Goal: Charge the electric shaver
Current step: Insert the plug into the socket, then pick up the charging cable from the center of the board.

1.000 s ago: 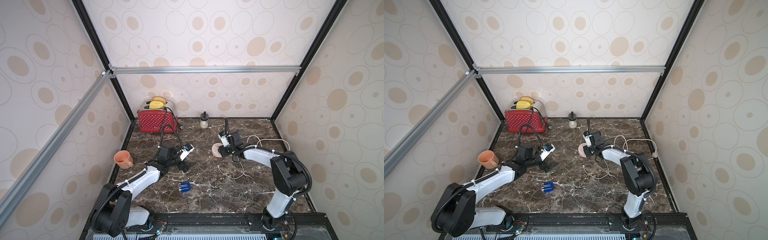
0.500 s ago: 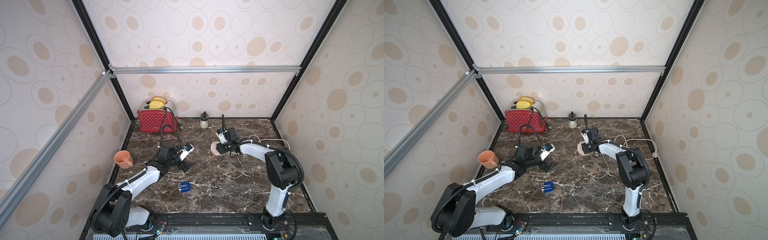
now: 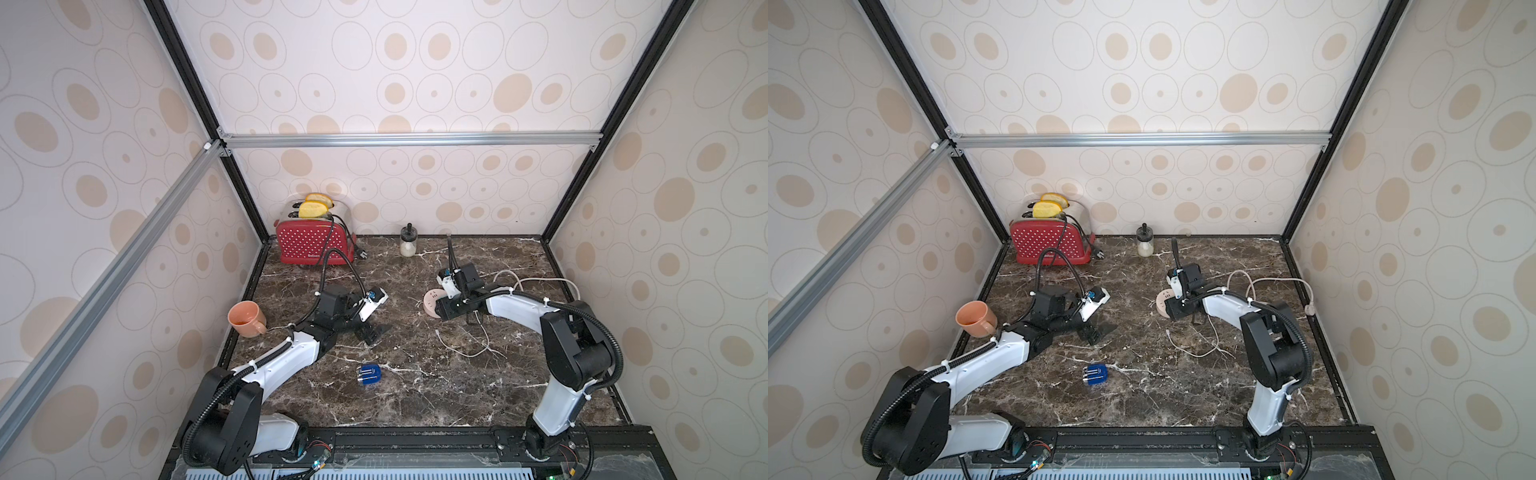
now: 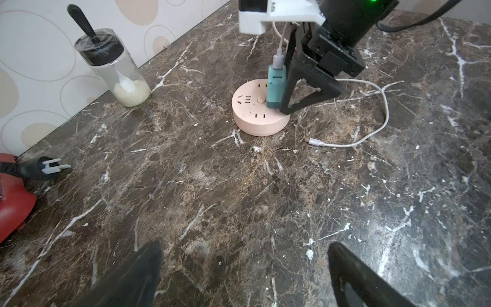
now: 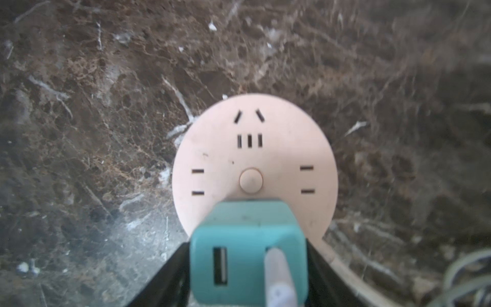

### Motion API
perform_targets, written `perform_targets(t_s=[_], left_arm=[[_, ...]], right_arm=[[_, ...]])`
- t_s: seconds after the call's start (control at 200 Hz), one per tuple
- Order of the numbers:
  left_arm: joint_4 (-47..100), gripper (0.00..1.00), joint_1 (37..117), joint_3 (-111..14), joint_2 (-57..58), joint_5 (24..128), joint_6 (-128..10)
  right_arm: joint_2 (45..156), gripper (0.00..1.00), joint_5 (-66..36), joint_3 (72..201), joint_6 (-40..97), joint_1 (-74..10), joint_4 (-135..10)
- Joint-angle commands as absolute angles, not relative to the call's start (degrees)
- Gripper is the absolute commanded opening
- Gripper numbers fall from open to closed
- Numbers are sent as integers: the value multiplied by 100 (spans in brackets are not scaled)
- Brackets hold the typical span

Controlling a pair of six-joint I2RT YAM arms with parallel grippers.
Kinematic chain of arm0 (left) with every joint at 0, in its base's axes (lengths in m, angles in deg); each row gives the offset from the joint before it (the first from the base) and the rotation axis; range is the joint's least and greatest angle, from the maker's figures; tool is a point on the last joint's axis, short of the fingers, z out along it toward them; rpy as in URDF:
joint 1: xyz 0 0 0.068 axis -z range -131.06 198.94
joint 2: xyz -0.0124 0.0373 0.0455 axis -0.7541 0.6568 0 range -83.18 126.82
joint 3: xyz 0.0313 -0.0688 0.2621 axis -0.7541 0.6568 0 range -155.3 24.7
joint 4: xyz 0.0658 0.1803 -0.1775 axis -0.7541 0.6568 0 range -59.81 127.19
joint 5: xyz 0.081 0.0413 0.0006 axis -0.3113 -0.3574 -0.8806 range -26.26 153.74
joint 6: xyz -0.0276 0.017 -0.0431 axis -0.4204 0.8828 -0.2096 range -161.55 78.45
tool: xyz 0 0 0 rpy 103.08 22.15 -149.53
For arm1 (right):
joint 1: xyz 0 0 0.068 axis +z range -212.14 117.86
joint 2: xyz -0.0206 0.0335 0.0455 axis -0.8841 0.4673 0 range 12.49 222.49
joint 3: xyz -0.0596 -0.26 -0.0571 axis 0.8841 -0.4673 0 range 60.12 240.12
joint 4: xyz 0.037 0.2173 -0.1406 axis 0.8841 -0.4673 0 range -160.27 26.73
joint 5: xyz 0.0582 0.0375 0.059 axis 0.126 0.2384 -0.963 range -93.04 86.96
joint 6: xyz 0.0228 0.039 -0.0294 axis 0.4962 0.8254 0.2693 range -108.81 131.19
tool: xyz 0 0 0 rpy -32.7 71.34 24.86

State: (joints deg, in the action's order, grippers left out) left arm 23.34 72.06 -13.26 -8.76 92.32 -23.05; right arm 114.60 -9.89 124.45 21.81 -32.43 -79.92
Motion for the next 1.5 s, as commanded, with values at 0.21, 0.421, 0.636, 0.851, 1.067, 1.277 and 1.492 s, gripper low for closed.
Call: perform_targets(t_s=[0.21,0.421,0.636,0.851,1.067,1.277,1.492], left_arm=[[2177,99,7164,-1518,-1119,9103,-2500],[2579,99,7165,-1843,-1152,8730,-2872],[2641,99,7162,-1952,-1251,8542,-3419],[2667,99,7123,-2043,-1200,8400,-4024],[2722,99,6909,-1969,-1324,8204,-4429],[3061,98,6556,-2010,-1453,8252,-4671],[3868,96,6540,-2386,-1218,8272,-4610]], right_arm=[[10430,100,-1508,12227,2084,-3226,-8774],[9664,91,-1996,11510,1787,-3058,-9231],[9571,78,-1824,11224,1606,-2856,-9797],[10387,65,-1190,11474,1550,-2491,-9582],[10930,55,-548,11693,1693,-2439,-9263],[11316,44,-476,11839,1555,-2428,-9297],[11423,31,-598,11779,1434,-2393,-9340]])
